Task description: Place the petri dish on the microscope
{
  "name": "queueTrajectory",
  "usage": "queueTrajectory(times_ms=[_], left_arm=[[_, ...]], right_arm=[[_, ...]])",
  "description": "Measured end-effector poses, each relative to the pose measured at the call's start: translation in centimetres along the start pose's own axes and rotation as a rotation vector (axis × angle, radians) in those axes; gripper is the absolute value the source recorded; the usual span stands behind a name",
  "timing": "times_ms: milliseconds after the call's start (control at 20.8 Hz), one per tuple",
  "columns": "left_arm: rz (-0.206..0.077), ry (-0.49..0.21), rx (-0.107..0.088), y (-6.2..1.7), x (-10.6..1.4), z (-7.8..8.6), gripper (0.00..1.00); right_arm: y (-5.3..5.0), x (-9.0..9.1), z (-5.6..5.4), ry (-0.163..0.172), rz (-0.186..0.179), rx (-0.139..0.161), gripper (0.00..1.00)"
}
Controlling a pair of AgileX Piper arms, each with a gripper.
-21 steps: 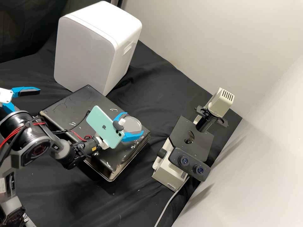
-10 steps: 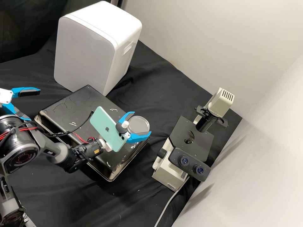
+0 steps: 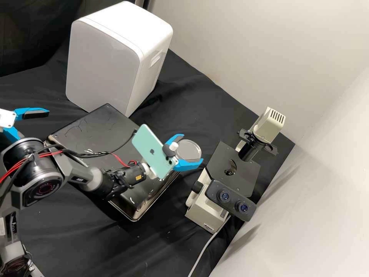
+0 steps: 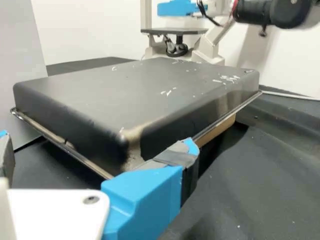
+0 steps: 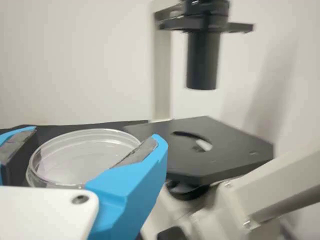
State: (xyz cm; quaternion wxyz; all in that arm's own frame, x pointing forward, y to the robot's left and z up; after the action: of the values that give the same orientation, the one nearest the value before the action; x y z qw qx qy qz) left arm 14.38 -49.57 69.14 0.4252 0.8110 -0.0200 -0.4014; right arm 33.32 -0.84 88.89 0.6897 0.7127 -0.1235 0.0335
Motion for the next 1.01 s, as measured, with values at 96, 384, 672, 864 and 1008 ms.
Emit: queueTrajectory(times_ms=[96, 384, 672, 864, 1008], left_arm=[[-0.002, 0.002, 0.02, -0.06, 0.0, 0.0, 1.0], [-0.012, -0.001, 0.033, -0.21, 0.6, 0.1, 1.0], [-0.016, 0.009, 0.049, -0.32, 0.7, 0.1, 1.0], [-0.032, 0.005, 0.048, -0.62, 0.8, 0.2, 1.0], [-0.034, 0.0, 0.067, -0.65, 1.0, 0.3, 1.0]], right_arm=[[0.6, 1.1, 0.1, -0.011, 0.016, -0.011, 0.0], [0.7, 4.5, 0.5, -0.055, -0.007, -0.057, 0.0], [1.1, 7.1, 1.6, -0.126, 0.004, -0.048, 0.0], [0.6, 8.6, 2.4, -0.159, 0.0, -0.058, 0.0], [0.7, 9.4, 2.6, -0.174, 0.007, -0.05, 0.0]])
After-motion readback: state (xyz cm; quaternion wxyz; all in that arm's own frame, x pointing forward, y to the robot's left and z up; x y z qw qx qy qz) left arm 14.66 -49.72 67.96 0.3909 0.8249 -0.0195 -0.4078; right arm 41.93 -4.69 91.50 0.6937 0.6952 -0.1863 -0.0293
